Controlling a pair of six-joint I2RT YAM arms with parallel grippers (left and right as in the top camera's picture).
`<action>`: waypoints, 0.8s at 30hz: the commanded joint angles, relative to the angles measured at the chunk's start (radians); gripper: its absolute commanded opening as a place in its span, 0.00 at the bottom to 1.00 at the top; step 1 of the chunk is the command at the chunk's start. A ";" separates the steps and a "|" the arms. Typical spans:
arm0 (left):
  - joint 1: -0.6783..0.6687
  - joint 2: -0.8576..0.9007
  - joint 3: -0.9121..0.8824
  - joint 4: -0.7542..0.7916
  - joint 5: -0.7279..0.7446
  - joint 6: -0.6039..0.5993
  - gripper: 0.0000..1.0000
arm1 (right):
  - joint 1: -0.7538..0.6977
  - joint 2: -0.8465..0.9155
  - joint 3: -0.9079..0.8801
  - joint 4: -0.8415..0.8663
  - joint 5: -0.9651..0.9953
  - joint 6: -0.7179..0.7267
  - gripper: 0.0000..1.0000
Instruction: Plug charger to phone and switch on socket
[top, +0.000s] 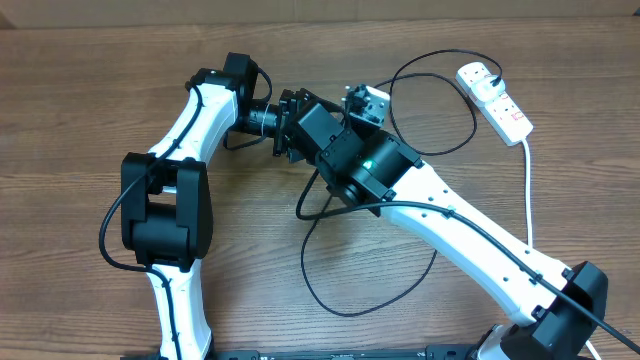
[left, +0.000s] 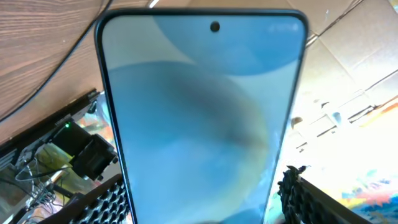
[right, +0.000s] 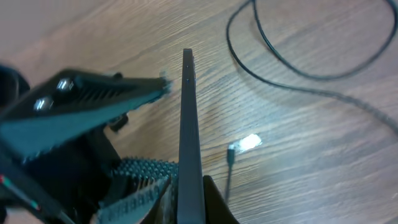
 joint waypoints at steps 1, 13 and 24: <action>0.000 0.003 0.029 0.002 0.059 0.005 0.72 | -0.013 -0.003 0.030 -0.003 0.024 0.356 0.04; 0.000 0.003 0.029 0.002 0.058 0.005 0.67 | -0.036 -0.003 0.030 -0.003 0.016 0.918 0.04; 0.000 0.003 0.029 0.004 0.032 -0.029 0.40 | -0.036 -0.003 0.030 0.064 -0.135 0.958 0.10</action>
